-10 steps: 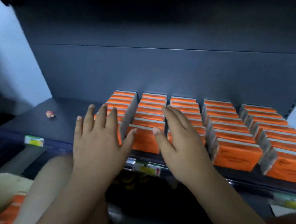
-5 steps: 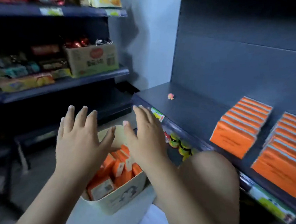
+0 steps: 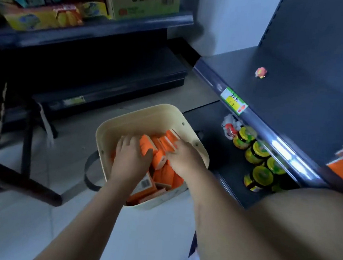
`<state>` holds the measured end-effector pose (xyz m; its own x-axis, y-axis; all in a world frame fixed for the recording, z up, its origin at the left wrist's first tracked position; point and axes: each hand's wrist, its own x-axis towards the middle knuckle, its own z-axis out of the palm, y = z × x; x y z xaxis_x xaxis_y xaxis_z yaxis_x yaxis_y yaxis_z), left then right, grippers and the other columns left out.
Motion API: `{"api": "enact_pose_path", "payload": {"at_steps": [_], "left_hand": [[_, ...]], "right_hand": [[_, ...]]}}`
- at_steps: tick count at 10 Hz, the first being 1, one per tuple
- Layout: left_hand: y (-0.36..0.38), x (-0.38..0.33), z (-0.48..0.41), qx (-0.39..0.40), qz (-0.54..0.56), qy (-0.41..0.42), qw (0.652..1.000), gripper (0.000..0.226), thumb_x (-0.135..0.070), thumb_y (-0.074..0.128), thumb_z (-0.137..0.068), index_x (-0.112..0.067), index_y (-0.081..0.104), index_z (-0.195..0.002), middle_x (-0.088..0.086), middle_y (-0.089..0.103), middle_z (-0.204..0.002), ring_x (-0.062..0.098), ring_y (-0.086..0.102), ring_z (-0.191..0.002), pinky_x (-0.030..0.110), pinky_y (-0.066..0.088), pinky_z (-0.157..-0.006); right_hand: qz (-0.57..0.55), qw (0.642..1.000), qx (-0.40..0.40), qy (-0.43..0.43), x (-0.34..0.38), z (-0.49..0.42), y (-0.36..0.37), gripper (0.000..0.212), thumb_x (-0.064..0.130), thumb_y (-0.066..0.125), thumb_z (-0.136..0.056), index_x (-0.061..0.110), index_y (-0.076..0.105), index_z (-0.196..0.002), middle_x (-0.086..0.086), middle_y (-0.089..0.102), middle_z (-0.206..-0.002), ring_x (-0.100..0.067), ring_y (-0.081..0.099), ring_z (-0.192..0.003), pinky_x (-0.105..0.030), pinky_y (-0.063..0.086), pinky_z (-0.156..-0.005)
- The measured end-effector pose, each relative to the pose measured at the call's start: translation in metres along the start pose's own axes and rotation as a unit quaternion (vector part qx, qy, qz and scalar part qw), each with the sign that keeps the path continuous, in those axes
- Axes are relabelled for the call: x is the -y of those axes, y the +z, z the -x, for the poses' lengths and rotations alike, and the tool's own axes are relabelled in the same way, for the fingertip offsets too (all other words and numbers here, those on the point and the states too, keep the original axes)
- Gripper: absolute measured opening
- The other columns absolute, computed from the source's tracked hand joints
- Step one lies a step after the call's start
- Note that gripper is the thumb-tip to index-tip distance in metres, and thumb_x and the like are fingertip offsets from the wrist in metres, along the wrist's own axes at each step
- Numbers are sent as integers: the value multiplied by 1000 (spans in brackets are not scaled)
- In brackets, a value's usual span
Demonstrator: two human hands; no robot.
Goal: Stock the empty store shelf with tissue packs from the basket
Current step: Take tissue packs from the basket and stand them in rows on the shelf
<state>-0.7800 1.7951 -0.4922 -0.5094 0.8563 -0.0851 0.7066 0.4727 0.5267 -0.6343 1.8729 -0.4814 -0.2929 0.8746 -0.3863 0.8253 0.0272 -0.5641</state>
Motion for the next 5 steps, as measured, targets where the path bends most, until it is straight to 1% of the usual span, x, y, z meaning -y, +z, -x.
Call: {"api": "enact_pose_path", "payload": {"at_steps": [1,2,3,4,5], "left_hand": [[29,13,-30,14,77,-97,992,56,-36,62,-92,-13,50,-141,13,50,-146,35,45,-137,54,37,-116],[50,29,-64,5,151,-222,963,61,-45,56,-85,-18,47,-139,11,51,-143,36,51,-128,56,44,-108],[66,38,-94,23,190,-328,925,61,-48,48,-99,-18,40,-151,16,48,-149,41,50,-132,57,40,-110],[98,71,-113,7,276,-378,883,53,-51,35,-107,-22,49,-148,12,58,-143,36,59,-127,49,50,-106],[97,62,-113,28,285,-405,869,42,-41,41,-108,-20,53,-143,7,66,-131,25,71,-98,42,63,-76]], "right_hand": [[-75,996,44,30,12,-33,20,66,44,52,-88,28,46,-151,0,58,-145,-25,60,-126,-42,51,-104],[-116,990,64,46,22,-74,43,57,39,51,-93,23,50,-148,-5,59,-142,-31,60,-127,-43,52,-102],[-122,983,113,71,23,-103,68,55,25,44,-100,22,42,-155,-5,48,-155,-32,46,-142,-41,41,-113],[-129,981,115,94,10,-122,105,54,21,50,-96,24,45,-150,-6,53,-150,-30,53,-134,-46,48,-109],[-141,981,81,107,4,-129,123,52,20,57,-94,23,48,-145,-5,54,-146,-28,55,-130,-34,48,-99]]}}
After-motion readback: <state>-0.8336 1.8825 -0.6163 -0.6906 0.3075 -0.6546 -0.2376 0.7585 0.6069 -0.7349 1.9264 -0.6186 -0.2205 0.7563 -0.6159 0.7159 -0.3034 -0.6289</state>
